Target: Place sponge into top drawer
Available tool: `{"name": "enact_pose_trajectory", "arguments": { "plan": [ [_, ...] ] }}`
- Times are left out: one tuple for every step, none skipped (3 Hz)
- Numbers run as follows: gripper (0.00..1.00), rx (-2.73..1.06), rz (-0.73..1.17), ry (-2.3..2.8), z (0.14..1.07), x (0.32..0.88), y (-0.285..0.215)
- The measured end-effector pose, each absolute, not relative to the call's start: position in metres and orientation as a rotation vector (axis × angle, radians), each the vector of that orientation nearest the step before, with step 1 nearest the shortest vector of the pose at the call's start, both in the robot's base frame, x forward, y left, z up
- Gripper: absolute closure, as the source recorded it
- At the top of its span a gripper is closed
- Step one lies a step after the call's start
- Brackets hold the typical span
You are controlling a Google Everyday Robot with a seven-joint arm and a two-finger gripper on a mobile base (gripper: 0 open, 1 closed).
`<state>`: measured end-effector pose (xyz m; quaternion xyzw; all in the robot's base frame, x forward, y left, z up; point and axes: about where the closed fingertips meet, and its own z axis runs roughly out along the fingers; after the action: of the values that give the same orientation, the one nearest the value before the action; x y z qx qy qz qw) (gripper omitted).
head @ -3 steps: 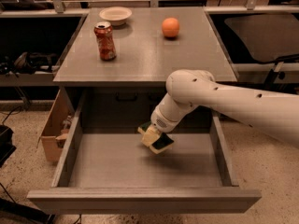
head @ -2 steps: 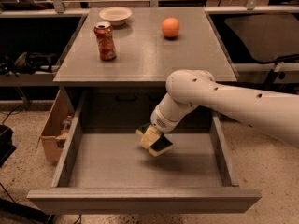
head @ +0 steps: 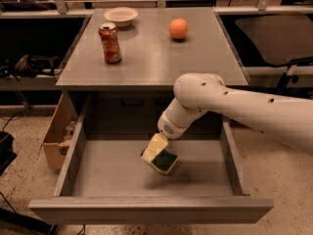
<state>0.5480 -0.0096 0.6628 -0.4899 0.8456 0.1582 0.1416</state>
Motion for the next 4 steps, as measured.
{"name": "enact_pose_trajectory", "arguments": {
  "plan": [
    [0.00, -1.412, 0.470, 2.435, 0.665, 0.547, -0.010],
    [0.00, -1.477, 0.490, 2.372, 0.707, 0.539, -0.019],
    [0.00, -1.586, 0.477, 2.276, 0.782, 0.524, -0.055],
    [0.00, -1.702, 0.358, 2.174, 0.883, 0.474, -0.117]
  ]
}}
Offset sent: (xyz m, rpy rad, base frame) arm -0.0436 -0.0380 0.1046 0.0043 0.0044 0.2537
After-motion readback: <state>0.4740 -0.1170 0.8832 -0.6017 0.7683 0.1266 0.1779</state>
